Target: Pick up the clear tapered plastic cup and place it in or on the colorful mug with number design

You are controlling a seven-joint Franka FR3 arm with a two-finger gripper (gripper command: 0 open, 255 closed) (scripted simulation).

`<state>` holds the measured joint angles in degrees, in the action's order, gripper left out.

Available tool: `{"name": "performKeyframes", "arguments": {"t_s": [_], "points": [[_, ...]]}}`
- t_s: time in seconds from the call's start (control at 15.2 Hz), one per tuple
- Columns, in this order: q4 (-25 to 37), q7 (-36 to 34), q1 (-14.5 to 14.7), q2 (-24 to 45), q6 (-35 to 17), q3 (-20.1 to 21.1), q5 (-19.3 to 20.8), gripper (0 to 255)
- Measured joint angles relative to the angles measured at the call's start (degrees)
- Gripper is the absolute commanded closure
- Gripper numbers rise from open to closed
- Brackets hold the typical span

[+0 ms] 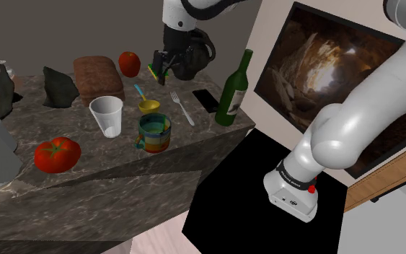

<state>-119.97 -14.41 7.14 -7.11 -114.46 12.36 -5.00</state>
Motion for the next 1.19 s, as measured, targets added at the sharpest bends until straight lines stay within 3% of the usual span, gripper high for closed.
{"name": "performKeyframes", "arguments": {"t_s": [0.86, 1.19], "points": [[22.4, -5.1, 5.1, 26.6, -5.1, 3.4, 4.3, 0], [22.9, -5.7, 5.9, 29.8, -7.9, 3.4, 5.1, 0]]}}
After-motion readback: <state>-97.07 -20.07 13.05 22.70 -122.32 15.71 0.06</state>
